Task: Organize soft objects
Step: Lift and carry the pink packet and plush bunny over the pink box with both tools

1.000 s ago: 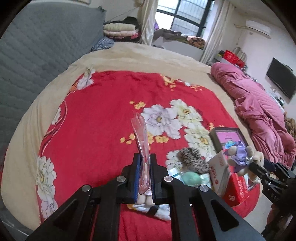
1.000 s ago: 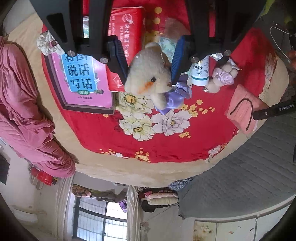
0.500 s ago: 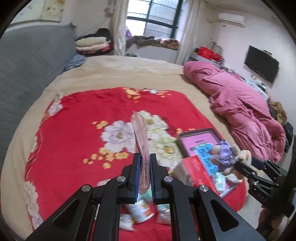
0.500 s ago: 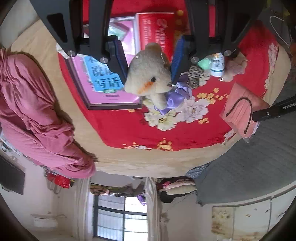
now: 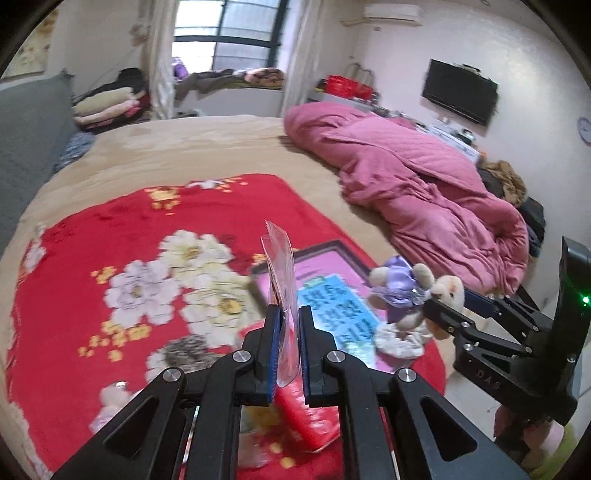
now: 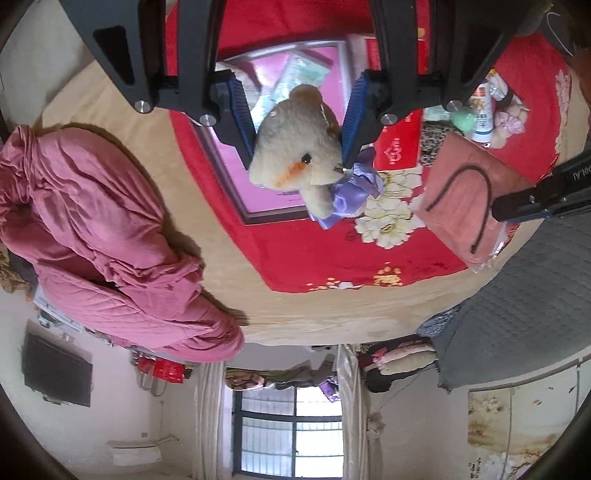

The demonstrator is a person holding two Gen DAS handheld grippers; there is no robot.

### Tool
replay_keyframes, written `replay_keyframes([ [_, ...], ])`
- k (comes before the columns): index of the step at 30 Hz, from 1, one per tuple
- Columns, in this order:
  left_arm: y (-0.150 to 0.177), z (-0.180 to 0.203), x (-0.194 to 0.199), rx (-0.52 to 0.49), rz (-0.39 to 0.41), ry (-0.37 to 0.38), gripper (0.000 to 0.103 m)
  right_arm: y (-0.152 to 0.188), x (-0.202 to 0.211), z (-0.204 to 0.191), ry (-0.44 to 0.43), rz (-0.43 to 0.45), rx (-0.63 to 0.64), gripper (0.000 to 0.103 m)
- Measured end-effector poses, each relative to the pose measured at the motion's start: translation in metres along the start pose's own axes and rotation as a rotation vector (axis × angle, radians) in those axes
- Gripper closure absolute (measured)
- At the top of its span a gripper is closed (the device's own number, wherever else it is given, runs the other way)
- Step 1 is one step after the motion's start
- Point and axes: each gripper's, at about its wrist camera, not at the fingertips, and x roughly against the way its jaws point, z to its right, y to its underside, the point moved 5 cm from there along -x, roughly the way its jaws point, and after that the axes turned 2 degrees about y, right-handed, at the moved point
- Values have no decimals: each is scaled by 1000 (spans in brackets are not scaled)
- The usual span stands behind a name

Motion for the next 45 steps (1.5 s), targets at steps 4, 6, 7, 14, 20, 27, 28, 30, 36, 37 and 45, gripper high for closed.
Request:
replay_keyframes([
  [4, 0, 27, -20, -9, -24, 67, 93, 3, -1, 16, 23, -5, -10, 58],
  [6, 2, 39, -29, -15, -36, 88, 93, 5, -1, 25, 28, -4, -24, 58],
  [7, 3, 44, -35, -21, -47, 95, 93, 6, -2, 28, 29, -5, -29, 58],
  [14, 10, 68, -66, -46, -91, 106, 93, 14, -12, 46, 50, -29, -56, 58],
  [20, 18, 71, -90, -45, -126, 89, 93, 20, -18, 57, 57, -47, -77, 58],
  [27, 26, 64, -113, -13, -167, 98, 93, 25, -26, 61, 58, -64, -84, 58],
  [28, 27, 63, -116, -10, -172, 102, 93, 25, -27, 62, 60, -66, -85, 58],
  [30, 29, 61, -122, 6, -182, 112, 93, 27, -31, 62, 61, -75, -86, 58],
  [36, 38, 56, -144, 62, -230, 154, 93, 33, -42, 66, 62, -104, -100, 58],
  [37, 39, 55, -146, 69, -237, 160, 93, 34, -43, 67, 61, -106, -101, 58],
  [45, 47, 54, -162, 73, -271, 143, 93, 41, -56, 69, 70, -145, -100, 58],
])
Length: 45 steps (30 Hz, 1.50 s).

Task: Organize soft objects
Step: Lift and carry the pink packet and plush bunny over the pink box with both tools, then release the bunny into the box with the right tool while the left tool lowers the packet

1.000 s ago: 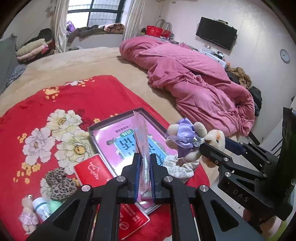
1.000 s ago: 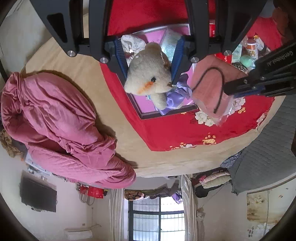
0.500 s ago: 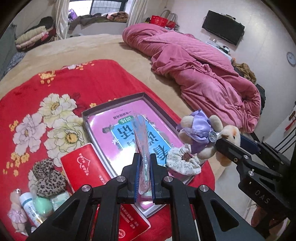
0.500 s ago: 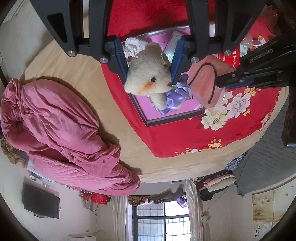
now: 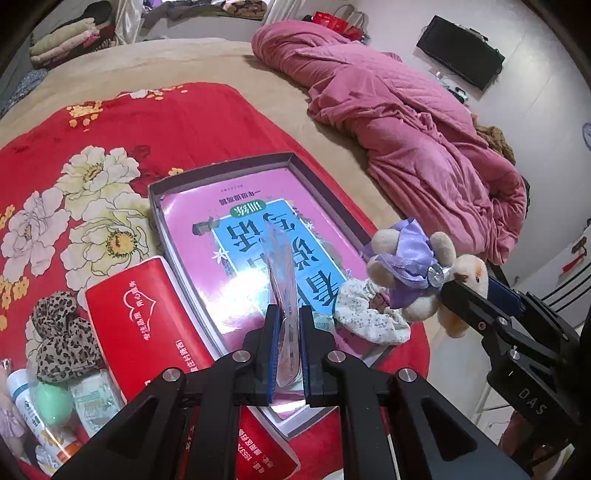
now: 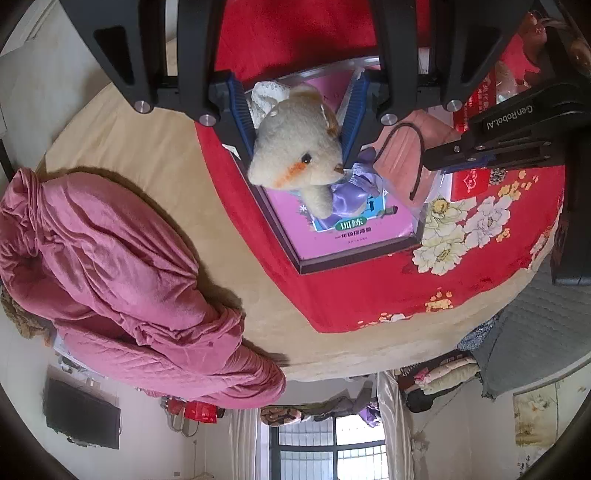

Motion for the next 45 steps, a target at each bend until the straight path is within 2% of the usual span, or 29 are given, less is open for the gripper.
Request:
replay_keyframes([
  [13, -3, -1, -4, -1, -12, -5, 91, 17, -31, -9, 13, -88, -6, 58],
  [21, -3, 1, -1, -9, -7, 2, 91, 20, -55, -15, 67, -128, 5, 57],
  [29, -4, 1, -4, 1, -9, 7, 90, 22, -68, -15, 83, -154, 24, 56],
  [45, -10, -2, -9, 1, -14, 2, 87, 20, -60, 0, 102, -109, -6, 52],
])
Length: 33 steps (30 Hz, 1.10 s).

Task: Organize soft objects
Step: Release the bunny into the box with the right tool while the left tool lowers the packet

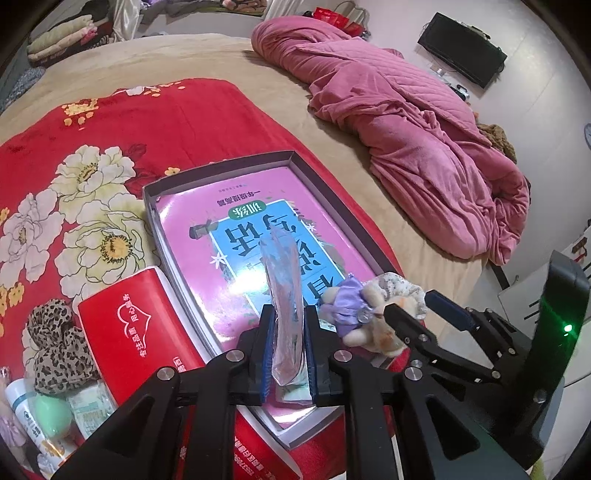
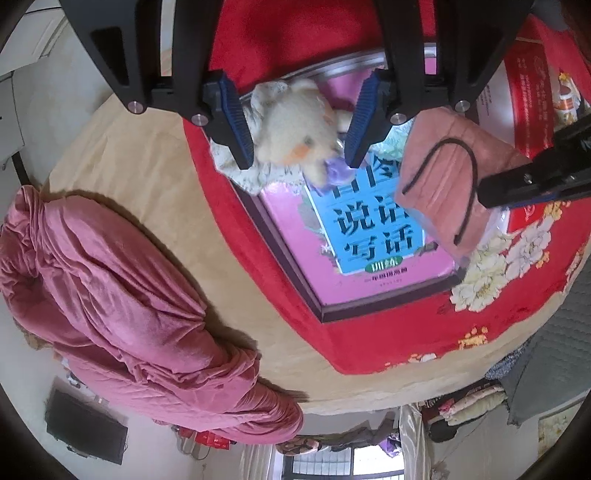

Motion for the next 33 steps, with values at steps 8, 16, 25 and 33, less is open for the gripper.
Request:
replay_keyframes([
  [8, -8, -4, -6, -9, -23, -10, 82, -4, 8, 7, 9, 20, -23, 52],
  [16, -11, -5, -5, -34, -19, -47, 61, -2, 12, 7, -5, 19, -32, 52],
  [25, -24, -10, 3, -27, 19, -48, 52, -4, 16, 7, -13, 27, -39, 52],
  [33, -35, -12, 15, -17, 47, -51, 51, -8, 23, 6, -23, 41, -41, 52],
])
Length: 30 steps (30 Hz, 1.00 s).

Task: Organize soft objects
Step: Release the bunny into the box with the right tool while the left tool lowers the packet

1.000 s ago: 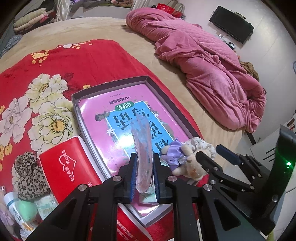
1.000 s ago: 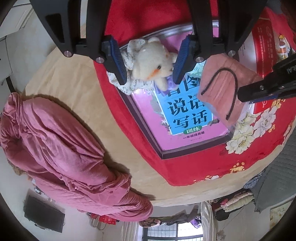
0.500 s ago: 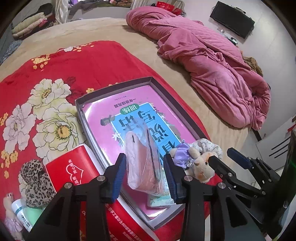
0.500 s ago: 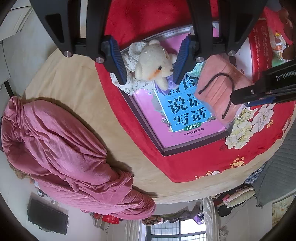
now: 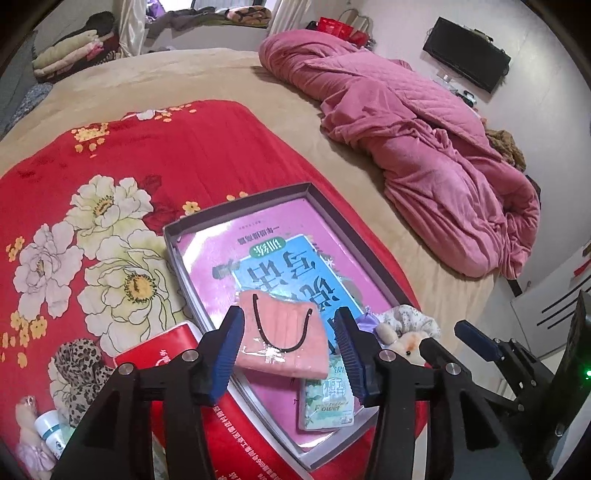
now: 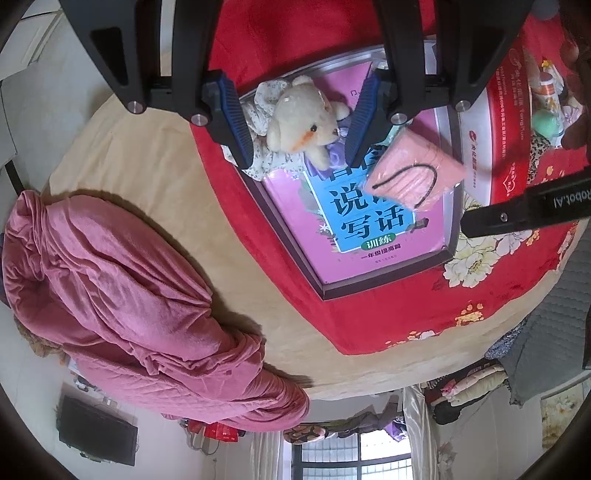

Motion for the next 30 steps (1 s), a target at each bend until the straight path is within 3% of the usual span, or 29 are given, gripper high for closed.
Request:
replay_keyframes([
  [9, 3, -6, 18, 20, 27, -17, 44, -1, 6, -3, -9, 8, -8, 52],
  [13, 7, -8, 30, -1, 62, -69, 34, -2, 9, -6, -9, 9, -5, 52],
  [30, 30, -20, 78, 5, 145, -142, 28, 0, 20, -24, -23, 25, 14, 51],
])
